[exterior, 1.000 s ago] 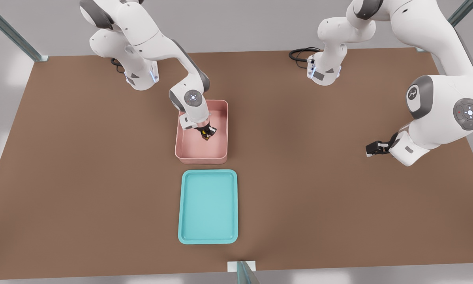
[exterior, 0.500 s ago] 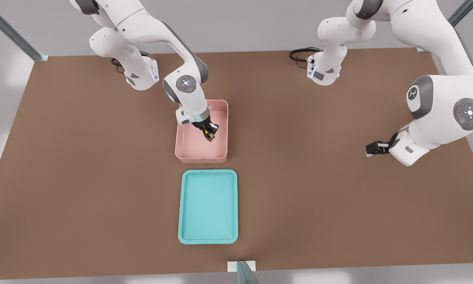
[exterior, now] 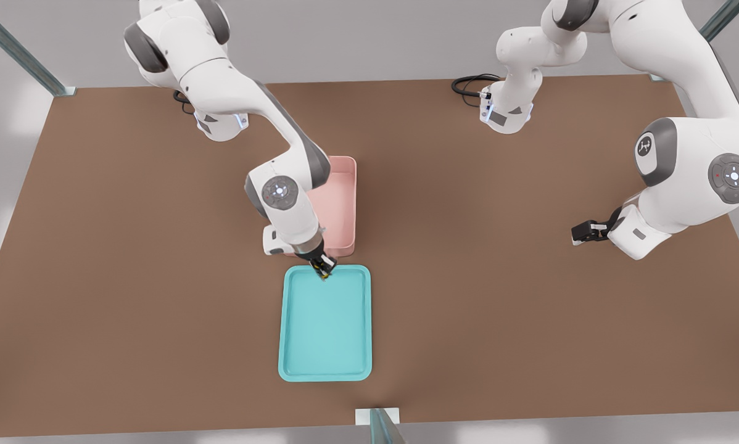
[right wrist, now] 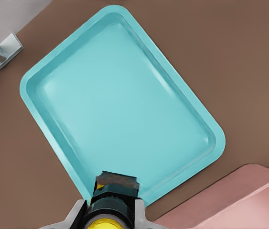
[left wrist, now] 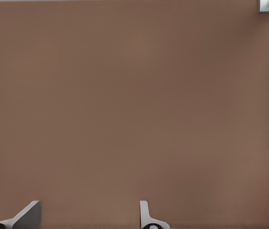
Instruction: The left arm remains still, and the right arm places the button from the box into the tray
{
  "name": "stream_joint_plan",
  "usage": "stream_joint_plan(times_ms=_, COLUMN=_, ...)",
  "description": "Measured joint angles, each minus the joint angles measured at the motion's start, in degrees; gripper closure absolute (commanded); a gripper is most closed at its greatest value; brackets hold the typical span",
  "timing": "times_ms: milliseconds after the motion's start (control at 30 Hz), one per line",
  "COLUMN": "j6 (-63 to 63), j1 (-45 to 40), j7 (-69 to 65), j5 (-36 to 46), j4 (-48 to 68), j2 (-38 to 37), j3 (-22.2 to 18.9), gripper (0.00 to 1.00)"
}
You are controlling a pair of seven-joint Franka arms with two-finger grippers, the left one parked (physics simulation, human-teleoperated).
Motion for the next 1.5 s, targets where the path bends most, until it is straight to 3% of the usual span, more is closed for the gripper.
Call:
stream_joint_plan(times_ms=567, j6=-5.6, j1=-3.0, j7=-1.4, j5=0.1, j4=20.7, j2=22.9, j3=0.1, gripper=0.58)
stream_joint_plan(times_ms=933, j6=-4.2, j1=-3.0, j7=-1.9, j5=0.0, j4=22.6, j2=26.0, j3=0.1, gripper=0.58)
stream_joint_plan(times_ms=967, j6=-4.0, j1=-3.0, j7=-1.9, j5=0.0, j4=22.5, j2=26.0, j3=0.1, gripper=0.47)
stream_joint_plan(times_ms=1000, j6=-3.9, j1=-3.0, j7=-1.9, j5=0.0, j4=22.5, j2=26.1, j3=0.1, gripper=0.07)
stream_joint_plan(times_ms=1033, j6=-3.9, j1=-3.0, j7=-2.0, j5=-0.1, j4=22.5, j2=26.1, j3=0.1, gripper=0.0)
stream_joint_plan(times_ms=1167, j6=-3.9, j1=-3.0, j7=-2.0, j5=-0.2, j4=22.5, j2=25.3, j3=-0.1, gripper=0.0)
stream_joint_plan(times_ms=1300, j6=-10.6, j1=-5.3, j7=-2.9, j5=-0.3, j4=22.4, j2=13.4, j3=-0.4, gripper=0.0)
stream_joint_plan(times_ms=1400, j6=-20.8, j1=-16.7, j7=-9.0, j5=0.2, j4=22.2, j2=4.1, j3=-1.6, gripper=0.0)
stream_joint_plan(times_ms=1500, j6=-30.7, j1=-26.9, j7=-18.4, j5=1.2, j4=21.8, j2=-0.8, j3=-6.6, gripper=0.0)
